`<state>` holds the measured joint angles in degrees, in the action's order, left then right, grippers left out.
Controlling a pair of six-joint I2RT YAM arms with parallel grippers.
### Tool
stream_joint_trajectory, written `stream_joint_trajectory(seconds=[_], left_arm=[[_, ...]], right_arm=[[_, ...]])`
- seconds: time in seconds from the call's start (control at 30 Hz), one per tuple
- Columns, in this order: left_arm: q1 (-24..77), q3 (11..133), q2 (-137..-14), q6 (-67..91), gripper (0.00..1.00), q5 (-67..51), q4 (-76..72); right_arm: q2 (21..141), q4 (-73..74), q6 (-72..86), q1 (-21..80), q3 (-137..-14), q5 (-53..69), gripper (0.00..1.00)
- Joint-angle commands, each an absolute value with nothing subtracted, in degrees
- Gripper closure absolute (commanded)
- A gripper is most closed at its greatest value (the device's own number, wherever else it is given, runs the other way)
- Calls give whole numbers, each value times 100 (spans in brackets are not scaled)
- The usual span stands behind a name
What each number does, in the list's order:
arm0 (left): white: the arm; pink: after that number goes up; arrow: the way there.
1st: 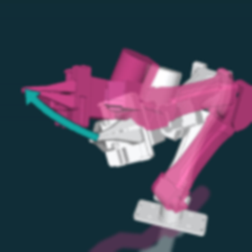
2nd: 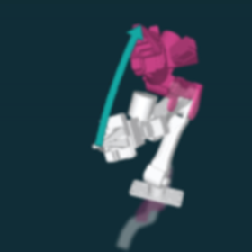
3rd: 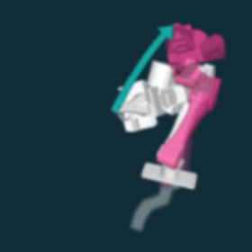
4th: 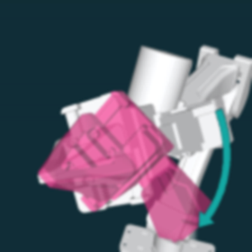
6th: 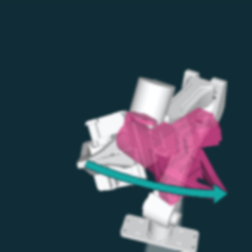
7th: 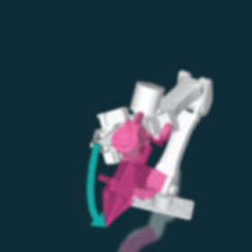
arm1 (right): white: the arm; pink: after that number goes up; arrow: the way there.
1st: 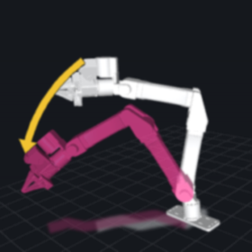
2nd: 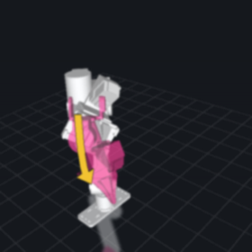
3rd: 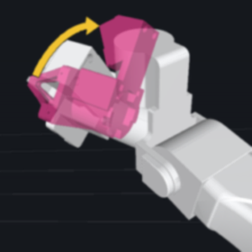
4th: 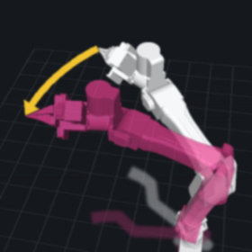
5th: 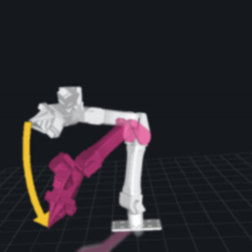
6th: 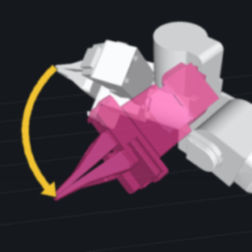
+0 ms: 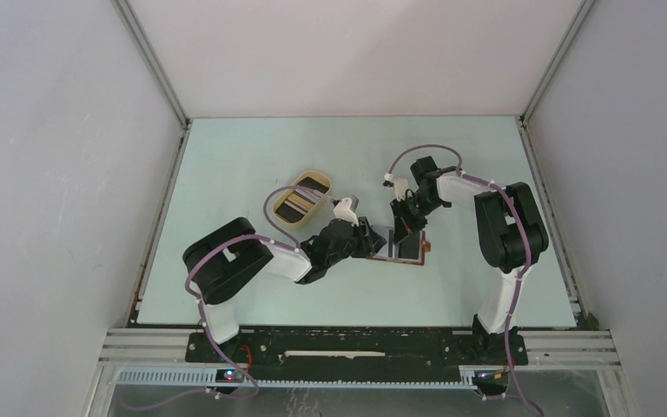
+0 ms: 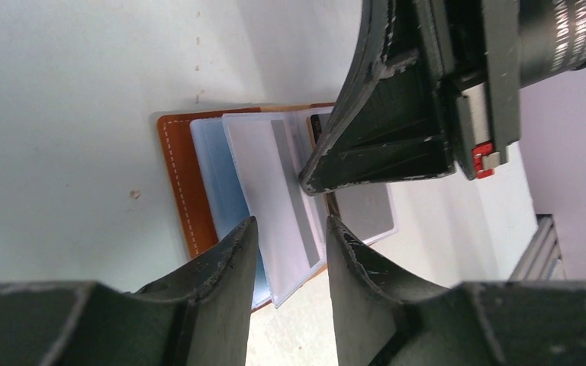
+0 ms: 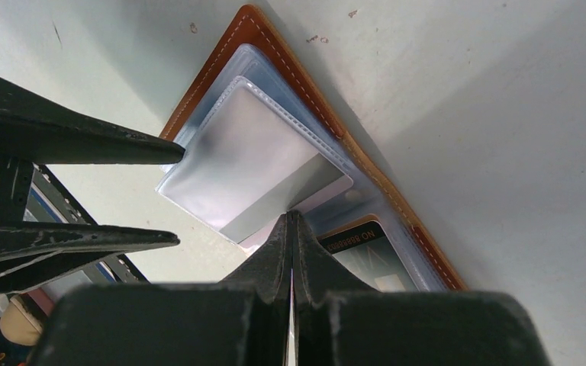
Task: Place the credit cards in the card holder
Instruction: Insert the credit card into the card holder.
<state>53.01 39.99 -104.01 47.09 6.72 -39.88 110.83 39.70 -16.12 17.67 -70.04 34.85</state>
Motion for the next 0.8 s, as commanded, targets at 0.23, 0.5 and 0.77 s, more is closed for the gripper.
stream_joint_trajectory(seconds=[0.23, 0.5, 0.77], left_arm=[[5046, 3706, -10493, 5242, 54, 272, -5169], [5150, 3833, -10333, 5049, 48, 701, -4554], [5169, 3994, -10391, 4999, 49, 676, -4315]], right_arm=[[11109, 4061, -1639, 1793, -7181, 3401, 99], [11115, 4086, -1648, 1793, -7188, 3384, 99], [11101, 4102, -1651, 1793, -7198, 3393, 99]])
